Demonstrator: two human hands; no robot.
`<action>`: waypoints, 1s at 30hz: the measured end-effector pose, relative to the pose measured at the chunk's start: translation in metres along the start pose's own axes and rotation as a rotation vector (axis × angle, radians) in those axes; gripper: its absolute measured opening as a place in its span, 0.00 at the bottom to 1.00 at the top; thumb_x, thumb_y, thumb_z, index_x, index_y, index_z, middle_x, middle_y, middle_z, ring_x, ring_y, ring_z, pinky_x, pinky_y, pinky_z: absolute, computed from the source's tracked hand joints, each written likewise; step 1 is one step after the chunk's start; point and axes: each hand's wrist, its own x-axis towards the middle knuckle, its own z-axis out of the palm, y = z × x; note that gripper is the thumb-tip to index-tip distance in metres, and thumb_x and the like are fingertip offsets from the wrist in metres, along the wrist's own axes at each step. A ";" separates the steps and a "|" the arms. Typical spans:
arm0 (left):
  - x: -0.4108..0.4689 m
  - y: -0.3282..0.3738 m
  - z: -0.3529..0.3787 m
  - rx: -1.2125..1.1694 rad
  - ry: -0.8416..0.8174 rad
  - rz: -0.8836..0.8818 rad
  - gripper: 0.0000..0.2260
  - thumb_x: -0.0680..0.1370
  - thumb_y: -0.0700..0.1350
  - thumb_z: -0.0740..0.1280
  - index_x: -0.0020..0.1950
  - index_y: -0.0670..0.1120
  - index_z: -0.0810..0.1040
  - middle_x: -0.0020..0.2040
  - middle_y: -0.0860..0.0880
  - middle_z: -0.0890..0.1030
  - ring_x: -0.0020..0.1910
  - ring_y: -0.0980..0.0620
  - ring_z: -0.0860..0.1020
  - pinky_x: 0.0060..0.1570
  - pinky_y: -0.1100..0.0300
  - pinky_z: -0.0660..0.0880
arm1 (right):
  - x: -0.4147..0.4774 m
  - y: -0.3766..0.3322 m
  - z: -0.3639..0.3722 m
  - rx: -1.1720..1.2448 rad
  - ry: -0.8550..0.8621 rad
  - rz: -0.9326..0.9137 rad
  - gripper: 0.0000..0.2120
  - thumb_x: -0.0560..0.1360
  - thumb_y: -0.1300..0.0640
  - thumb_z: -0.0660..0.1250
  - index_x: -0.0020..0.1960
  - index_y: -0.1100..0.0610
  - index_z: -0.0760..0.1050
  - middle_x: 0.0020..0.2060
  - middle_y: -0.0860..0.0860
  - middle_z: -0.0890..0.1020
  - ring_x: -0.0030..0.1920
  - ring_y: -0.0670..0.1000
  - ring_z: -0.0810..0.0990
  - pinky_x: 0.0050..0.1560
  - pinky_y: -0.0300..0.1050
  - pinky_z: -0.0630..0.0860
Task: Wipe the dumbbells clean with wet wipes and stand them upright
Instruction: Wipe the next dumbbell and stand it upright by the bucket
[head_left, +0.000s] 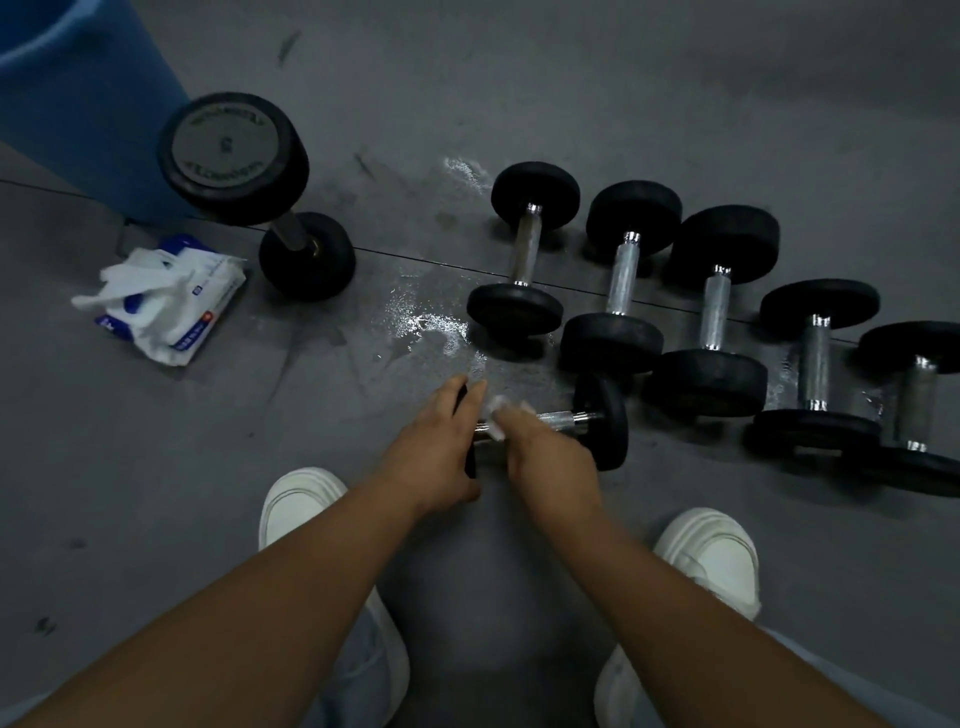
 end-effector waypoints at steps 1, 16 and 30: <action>0.000 -0.001 0.000 0.015 -0.004 0.005 0.52 0.66 0.48 0.76 0.81 0.49 0.46 0.80 0.49 0.45 0.72 0.42 0.65 0.60 0.53 0.72 | 0.004 0.003 -0.002 0.016 -0.004 0.043 0.20 0.81 0.53 0.55 0.72 0.43 0.64 0.72 0.43 0.68 0.68 0.51 0.72 0.61 0.47 0.72; 0.013 0.000 -0.022 0.023 -0.083 -0.007 0.52 0.65 0.48 0.78 0.81 0.48 0.50 0.79 0.50 0.51 0.70 0.43 0.69 0.60 0.57 0.70 | 0.011 -0.008 -0.014 -0.135 -0.050 -0.030 0.11 0.80 0.51 0.55 0.60 0.47 0.70 0.57 0.49 0.80 0.53 0.57 0.81 0.44 0.48 0.73; -0.003 0.002 -0.015 0.277 -0.133 0.111 0.53 0.65 0.45 0.79 0.80 0.48 0.48 0.80 0.52 0.46 0.64 0.42 0.74 0.54 0.52 0.75 | -0.014 0.005 0.001 0.010 -0.098 0.059 0.12 0.79 0.52 0.59 0.60 0.49 0.75 0.57 0.51 0.80 0.57 0.55 0.78 0.50 0.44 0.70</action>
